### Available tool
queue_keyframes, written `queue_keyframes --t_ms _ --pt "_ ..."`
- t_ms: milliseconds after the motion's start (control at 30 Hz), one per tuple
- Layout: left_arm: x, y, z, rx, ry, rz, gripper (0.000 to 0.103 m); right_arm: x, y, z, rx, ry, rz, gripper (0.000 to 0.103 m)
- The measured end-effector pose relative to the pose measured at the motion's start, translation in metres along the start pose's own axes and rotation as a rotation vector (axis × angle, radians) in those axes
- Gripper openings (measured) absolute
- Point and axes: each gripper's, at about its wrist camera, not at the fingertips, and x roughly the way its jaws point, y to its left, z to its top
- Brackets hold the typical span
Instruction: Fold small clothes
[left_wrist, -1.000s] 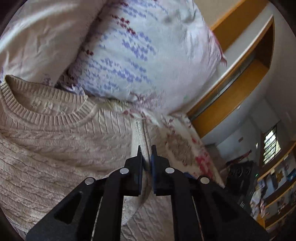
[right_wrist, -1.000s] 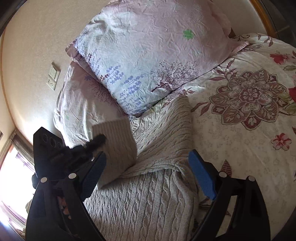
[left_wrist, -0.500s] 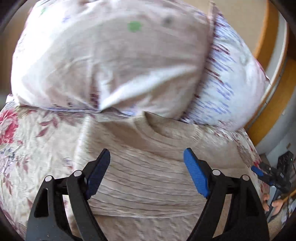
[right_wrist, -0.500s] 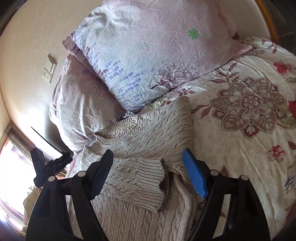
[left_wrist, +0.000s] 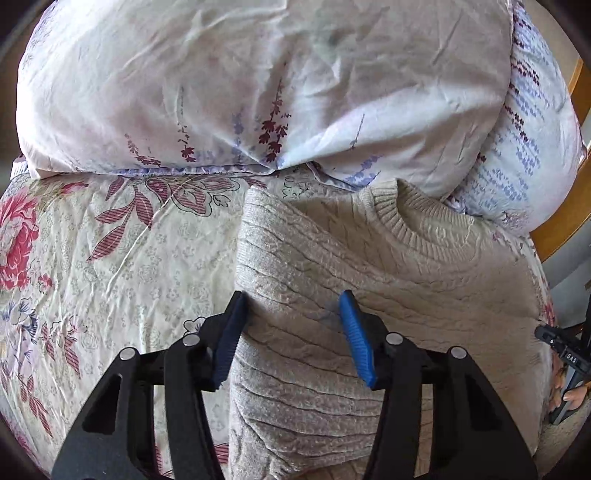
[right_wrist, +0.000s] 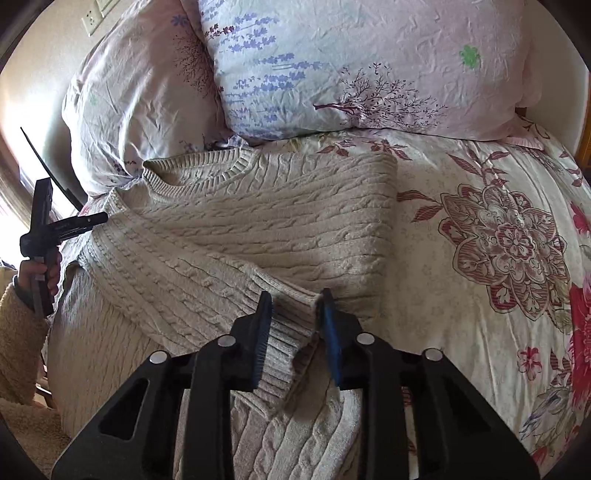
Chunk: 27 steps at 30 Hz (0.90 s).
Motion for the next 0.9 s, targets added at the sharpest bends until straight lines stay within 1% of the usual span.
queue_keyframes --t_ms 33,67,100,167,300,367,433,467,500,567,633,700,800,867,900 --pt "0.001 -0.001 0.001 0.013 0.001 0.013 0.047 -0.002 -0.002 0.0 0.009 -0.007 0.003 0.013" --pt "0.002 -0.001 0.001 0.024 0.002 0.026 0.043 -0.004 -0.003 0.0 0.019 -0.013 0.014 0.008" --pt "0.003 -0.001 0.002 0.031 0.003 0.042 0.039 -0.006 -0.004 0.001 0.026 -0.018 0.028 0.008" --pt "0.004 0.0 0.003 0.037 0.006 0.062 0.038 -0.009 -0.001 0.003 0.006 -0.026 0.012 0.008" --pt "0.009 0.002 0.005 0.051 0.012 0.086 0.044 0.002 0.001 0.002 -0.02 0.011 -0.013 0.01" --pt "0.016 -0.005 0.009 0.063 0.012 0.099 0.044 0.004 0.001 0.001 -0.03 0.007 -0.012 0.01" --pt "0.019 -0.009 0.01 0.069 0.009 0.095 0.038 0.004 0.004 0.0 -0.045 -0.003 -0.007 0.008" --pt "0.02 -0.009 0.011 0.069 0.008 0.086 0.027 0.002 0.005 0.0 -0.051 -0.009 -0.012 0.007" --pt "0.02 -0.01 0.012 0.067 0.006 0.07 0.019 0.001 0.006 0.0 -0.053 -0.02 -0.017 0.006" --pt "0.018 -0.009 0.013 0.053 -0.003 0.048 0.017 -0.005 0.006 0.005 -0.037 -0.049 -0.016 0.006" --pt "0.01 -0.002 0.013 0.029 -0.03 0.021 0.016 -0.016 0.005 0.015 -0.017 -0.097 0.008 0.006" --pt "-0.001 0.007 0.014 -0.013 -0.062 -0.037 0.015 -0.028 0.008 0.028 -0.016 -0.147 0.016 0.006" --pt "-0.014 0.02 0.016 -0.088 -0.116 -0.111 0.015 -0.036 0.013 0.049 -0.02 -0.211 -0.003 0.006" --pt "-0.017 0.031 0.016 -0.151 -0.149 -0.157 0.015 -0.029 0.009 0.06 0.004 -0.217 -0.032 0.006" --pt "-0.015 0.037 0.015 -0.183 -0.142 -0.162 0.015 -0.019 0.005 0.063 0.023 -0.193 -0.051 0.006"
